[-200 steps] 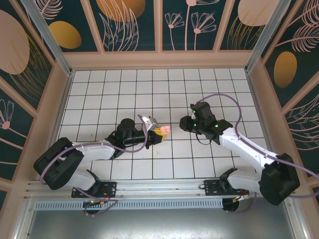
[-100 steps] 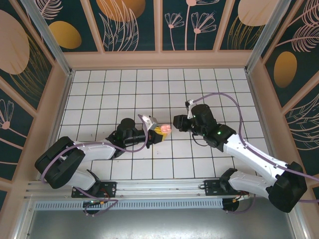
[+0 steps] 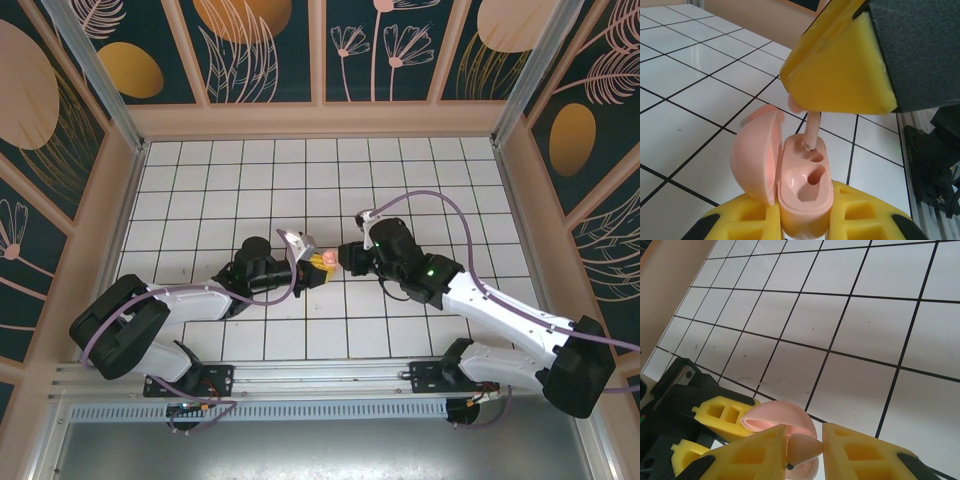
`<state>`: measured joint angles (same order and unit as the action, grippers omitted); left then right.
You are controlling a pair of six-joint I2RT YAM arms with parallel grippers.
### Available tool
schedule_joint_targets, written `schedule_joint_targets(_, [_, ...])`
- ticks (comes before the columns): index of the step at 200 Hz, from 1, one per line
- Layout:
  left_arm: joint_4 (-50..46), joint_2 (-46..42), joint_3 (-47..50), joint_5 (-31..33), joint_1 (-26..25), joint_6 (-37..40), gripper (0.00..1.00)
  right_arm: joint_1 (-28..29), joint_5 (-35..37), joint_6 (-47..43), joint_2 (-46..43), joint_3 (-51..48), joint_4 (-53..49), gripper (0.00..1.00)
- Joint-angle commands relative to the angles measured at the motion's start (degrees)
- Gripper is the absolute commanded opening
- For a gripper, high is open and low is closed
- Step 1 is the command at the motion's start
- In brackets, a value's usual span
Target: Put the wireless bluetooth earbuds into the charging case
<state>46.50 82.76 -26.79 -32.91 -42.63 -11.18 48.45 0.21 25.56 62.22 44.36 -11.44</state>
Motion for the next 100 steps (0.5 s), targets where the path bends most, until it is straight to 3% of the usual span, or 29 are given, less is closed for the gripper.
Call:
schedule_joint_targets(1, [2.26, -1.77, -1.12, -0.8, 0.38, 0.9, 0.15, 0.74, 1.94, -1.35, 0.9, 1.78, -0.63, 0.24])
schedule_joint_targets(100, [0.52, -3.35, -0.81, 0.68, 0.44, 2.87, 0.15, 1.39, -2.7, -1.73, 1.71, 3.07, -1.59, 0.24])
